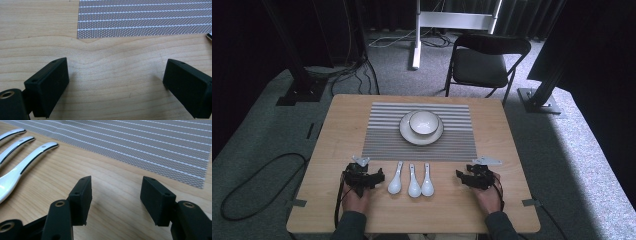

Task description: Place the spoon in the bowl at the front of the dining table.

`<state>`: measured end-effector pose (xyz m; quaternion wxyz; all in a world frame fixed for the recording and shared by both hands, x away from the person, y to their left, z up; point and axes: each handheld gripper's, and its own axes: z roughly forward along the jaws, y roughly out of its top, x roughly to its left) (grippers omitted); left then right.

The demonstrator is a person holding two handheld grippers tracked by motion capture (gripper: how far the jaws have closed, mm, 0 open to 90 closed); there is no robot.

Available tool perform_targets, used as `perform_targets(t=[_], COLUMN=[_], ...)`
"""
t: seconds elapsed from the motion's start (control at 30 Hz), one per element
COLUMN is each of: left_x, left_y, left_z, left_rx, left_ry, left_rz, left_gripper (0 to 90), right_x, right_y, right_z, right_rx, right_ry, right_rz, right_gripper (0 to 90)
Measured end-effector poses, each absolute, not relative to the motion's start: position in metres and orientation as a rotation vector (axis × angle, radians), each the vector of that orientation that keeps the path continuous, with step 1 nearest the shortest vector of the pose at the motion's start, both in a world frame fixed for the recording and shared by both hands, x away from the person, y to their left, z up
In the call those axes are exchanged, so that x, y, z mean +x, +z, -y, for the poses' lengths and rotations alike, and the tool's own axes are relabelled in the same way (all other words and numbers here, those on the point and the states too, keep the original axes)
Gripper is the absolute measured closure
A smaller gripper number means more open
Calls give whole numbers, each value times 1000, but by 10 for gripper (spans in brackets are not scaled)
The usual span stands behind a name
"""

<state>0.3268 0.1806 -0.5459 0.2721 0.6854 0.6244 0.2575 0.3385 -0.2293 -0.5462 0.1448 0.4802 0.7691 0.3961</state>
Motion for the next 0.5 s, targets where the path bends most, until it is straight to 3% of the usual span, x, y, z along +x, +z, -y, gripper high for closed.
perform_targets(t=[0.5], left_x=[326], left_y=[-546], left_z=[-181], left_rx=[1848], left_ry=[692], left_rz=[-1679], left_gripper=[69], right_x=[335], right_y=[-541], right_z=[239], right_rx=[1402], right_ry=[1169], right_rz=[-2163], right_gripper=[421])
